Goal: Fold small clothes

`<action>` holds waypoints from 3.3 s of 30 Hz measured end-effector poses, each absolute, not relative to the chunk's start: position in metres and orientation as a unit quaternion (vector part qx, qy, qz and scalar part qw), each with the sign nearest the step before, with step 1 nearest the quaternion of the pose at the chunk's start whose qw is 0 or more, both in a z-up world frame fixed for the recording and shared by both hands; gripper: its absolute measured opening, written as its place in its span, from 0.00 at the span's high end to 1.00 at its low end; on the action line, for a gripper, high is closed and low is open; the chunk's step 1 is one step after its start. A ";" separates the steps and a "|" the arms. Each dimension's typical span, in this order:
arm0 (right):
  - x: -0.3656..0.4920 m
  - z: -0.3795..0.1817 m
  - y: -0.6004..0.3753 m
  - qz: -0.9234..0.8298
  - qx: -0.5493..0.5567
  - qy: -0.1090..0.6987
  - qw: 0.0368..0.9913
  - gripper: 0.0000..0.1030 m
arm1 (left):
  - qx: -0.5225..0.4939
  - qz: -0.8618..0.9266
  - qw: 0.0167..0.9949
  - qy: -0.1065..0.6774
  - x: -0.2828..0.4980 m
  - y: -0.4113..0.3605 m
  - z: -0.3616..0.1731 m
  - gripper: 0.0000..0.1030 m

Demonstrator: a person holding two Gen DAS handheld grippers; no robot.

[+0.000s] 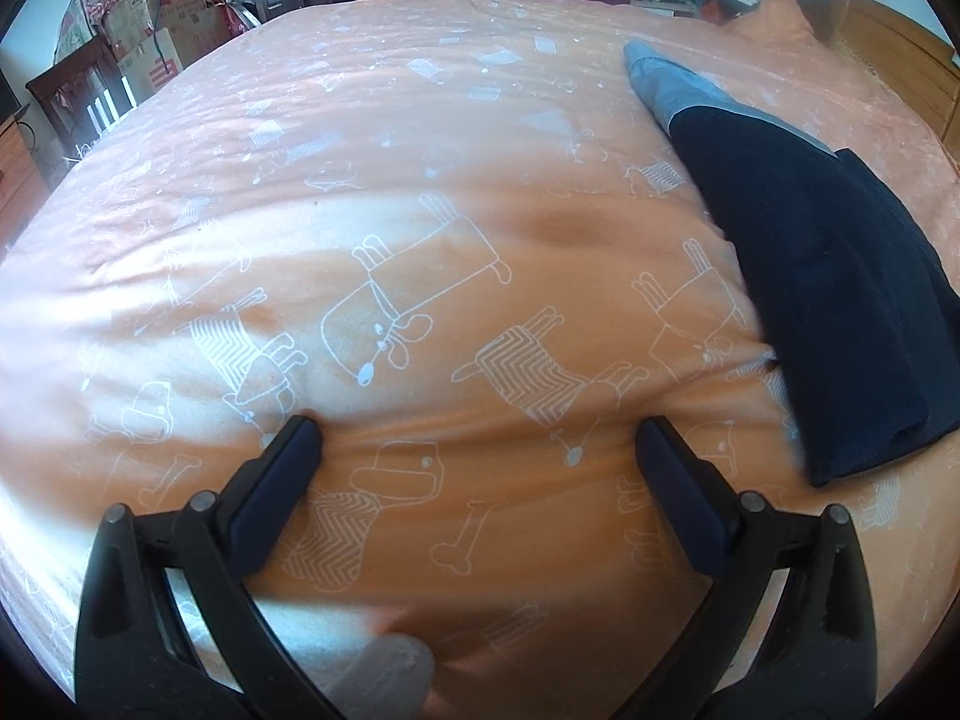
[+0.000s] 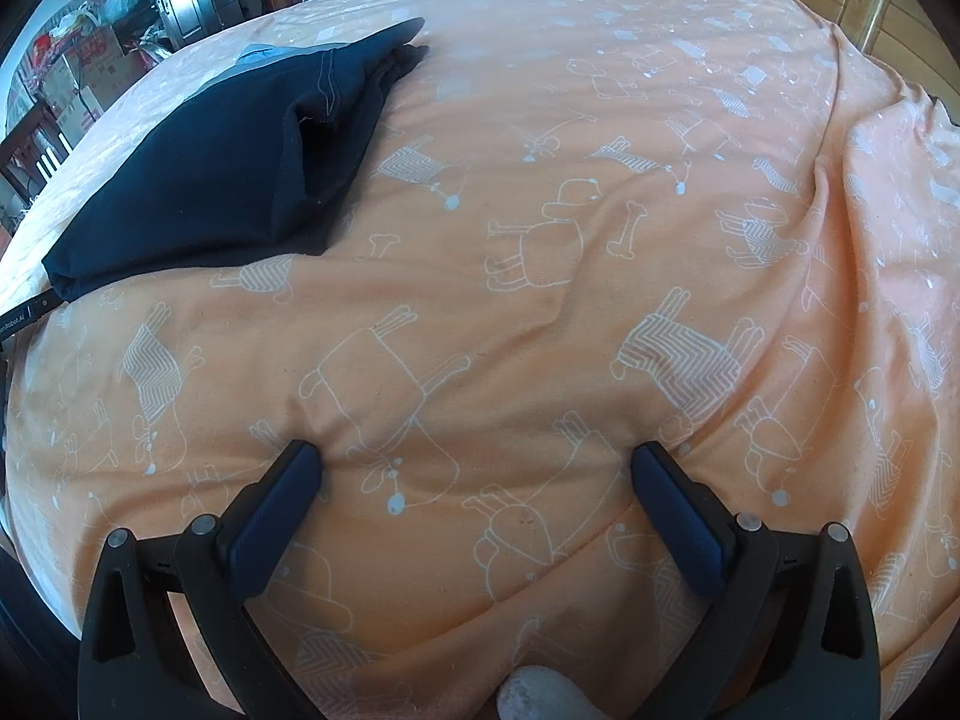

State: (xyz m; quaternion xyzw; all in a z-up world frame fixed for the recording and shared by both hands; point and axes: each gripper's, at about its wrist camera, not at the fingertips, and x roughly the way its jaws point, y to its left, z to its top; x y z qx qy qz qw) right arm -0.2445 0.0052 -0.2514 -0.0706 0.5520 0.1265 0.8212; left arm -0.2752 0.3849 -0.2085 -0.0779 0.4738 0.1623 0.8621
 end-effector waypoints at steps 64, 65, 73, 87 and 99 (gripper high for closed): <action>-0.287 0.019 0.103 0.141 -0.076 0.331 0.930 0.00 | -0.069 0.115 0.969 0.206 -0.362 0.280 0.033 0.00; -0.288 0.020 0.105 0.142 -0.075 0.334 0.929 0.00 | -0.067 0.122 0.969 0.206 -0.365 0.276 0.036 0.00; -0.302 0.024 0.103 0.146 -0.071 0.344 0.925 0.00 | -0.064 0.152 0.962 0.219 -0.369 0.274 0.037 0.00; -0.323 0.037 0.096 0.131 -0.088 0.297 0.942 0.00 | -0.044 0.155 0.962 0.219 -0.369 0.255 0.042 0.00; -0.335 0.041 0.101 0.155 -0.100 0.281 0.942 0.00 | -0.030 0.158 0.961 0.226 -0.365 0.244 0.039 0.00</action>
